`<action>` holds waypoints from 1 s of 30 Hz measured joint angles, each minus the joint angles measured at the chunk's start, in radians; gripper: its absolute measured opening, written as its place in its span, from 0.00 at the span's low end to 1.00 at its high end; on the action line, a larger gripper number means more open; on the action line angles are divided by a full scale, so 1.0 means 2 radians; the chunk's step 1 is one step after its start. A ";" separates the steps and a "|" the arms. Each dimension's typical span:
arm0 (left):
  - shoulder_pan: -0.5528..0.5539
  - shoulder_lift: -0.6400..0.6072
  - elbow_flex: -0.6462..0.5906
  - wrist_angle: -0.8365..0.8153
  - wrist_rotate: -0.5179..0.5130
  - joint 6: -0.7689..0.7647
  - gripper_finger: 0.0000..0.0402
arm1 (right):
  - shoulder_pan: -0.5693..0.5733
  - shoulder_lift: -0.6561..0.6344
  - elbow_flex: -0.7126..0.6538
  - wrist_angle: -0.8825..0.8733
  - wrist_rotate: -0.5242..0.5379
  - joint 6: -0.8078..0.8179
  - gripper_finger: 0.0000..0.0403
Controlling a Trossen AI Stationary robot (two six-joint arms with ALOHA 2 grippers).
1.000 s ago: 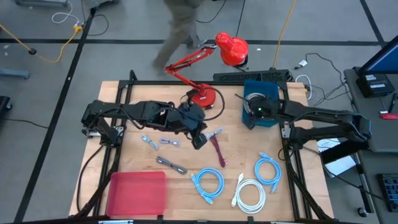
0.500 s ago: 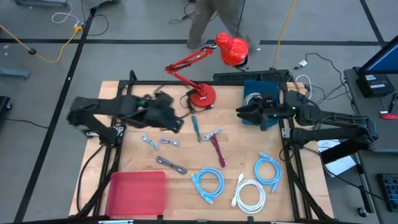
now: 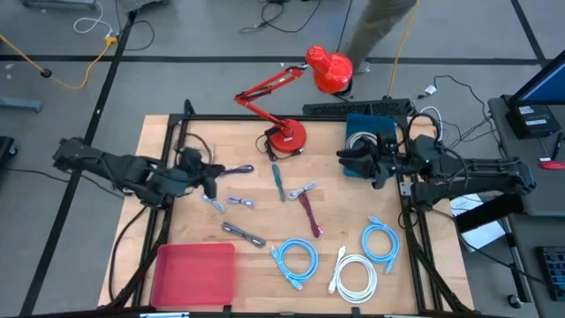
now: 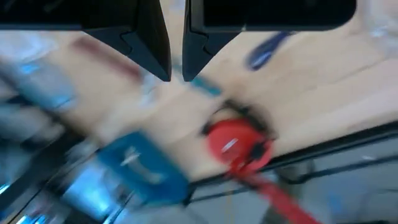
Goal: Sort cables
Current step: Put the violet charger cable into the pink bin
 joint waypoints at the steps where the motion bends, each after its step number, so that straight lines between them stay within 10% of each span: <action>1: 0.015 0.004 -0.009 -0.012 0.012 0.006 0.10 | 0.002 0.001 0.000 0.001 0.011 -0.002 0.38; 12: 0.227 0.105 -0.014 -0.036 0.229 0.021 0.14 | 0.011 0.035 0.000 0.009 0.031 0.012 0.38; 30: 0.336 0.248 -0.013 -0.060 0.302 0.380 0.34 | 0.011 0.048 0.000 0.016 0.023 0.028 0.38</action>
